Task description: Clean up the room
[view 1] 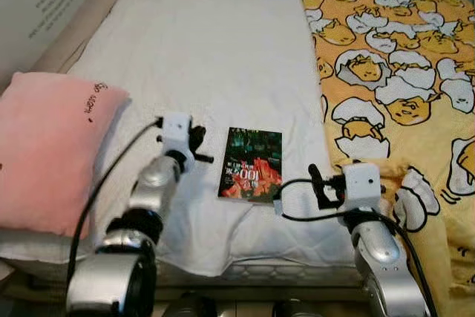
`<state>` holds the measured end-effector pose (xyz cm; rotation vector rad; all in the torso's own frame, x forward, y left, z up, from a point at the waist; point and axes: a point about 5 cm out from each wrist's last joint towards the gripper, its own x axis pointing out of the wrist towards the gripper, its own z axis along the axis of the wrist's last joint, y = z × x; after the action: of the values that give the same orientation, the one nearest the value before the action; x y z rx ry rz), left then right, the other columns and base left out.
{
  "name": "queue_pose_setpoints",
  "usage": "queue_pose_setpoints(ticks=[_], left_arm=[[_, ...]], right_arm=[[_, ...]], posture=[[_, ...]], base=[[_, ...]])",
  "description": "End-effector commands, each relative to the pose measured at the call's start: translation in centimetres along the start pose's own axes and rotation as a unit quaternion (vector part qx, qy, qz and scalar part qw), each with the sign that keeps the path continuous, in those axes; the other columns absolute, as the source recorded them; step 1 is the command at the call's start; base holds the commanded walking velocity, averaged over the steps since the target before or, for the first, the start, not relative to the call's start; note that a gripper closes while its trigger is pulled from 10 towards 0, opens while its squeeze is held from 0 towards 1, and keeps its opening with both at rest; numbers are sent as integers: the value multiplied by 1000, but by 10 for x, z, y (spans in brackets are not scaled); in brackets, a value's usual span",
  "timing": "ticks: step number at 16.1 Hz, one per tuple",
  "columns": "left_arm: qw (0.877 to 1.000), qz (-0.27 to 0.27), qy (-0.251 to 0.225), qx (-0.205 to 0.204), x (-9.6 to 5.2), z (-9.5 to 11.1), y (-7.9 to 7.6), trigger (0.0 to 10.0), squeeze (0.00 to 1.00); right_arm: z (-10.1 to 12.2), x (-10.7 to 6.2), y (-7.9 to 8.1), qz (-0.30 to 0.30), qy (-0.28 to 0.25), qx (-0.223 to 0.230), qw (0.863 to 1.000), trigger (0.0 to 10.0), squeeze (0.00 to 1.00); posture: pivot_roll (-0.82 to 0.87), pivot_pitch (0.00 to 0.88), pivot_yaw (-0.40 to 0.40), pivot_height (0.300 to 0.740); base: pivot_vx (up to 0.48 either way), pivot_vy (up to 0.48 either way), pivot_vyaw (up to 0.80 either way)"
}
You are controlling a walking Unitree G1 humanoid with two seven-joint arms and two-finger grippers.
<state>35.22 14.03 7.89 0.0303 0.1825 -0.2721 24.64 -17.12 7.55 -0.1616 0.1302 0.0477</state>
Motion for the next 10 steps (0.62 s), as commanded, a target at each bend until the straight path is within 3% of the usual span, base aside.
queue_pose_setpoints(ticks=[1,3,5,6,7,10], left_arm=[[999,5,-7,32,0,0,-6,10000,1000],[999,20,-15,47,-2,-3,-9,10000,1000],[996,45,-55,54,-4,5,-7,10000,1000],[987,63,-119,85,-8,22,-3,10000,1000],[972,78,-173,135,-13,41,0,10000,1000],[971,86,-179,134,-22,48,11,10000,1000]], right_arm=[[-2,-2,-6,-5,1,-6,1000,10000,0],[-3,-1,-8,-12,4,0,1000,10000,0],[-12,3,-5,-19,43,72,996,10000,0],[-19,7,1,-8,75,135,988,10000,0],[-25,13,11,7,97,175,980,10000,0],[-30,38,53,58,113,192,973,10000,0]], posture=[[-236,37,10,735],[-243,38,17,735],[-235,44,28,735],[-221,48,35,735],[-202,51,46,735],[-99,100,83,735]], base=[[0,0,0],[0,0,0],[0,0,0],[0,0,0],[0,0,0],[0,0,0]])
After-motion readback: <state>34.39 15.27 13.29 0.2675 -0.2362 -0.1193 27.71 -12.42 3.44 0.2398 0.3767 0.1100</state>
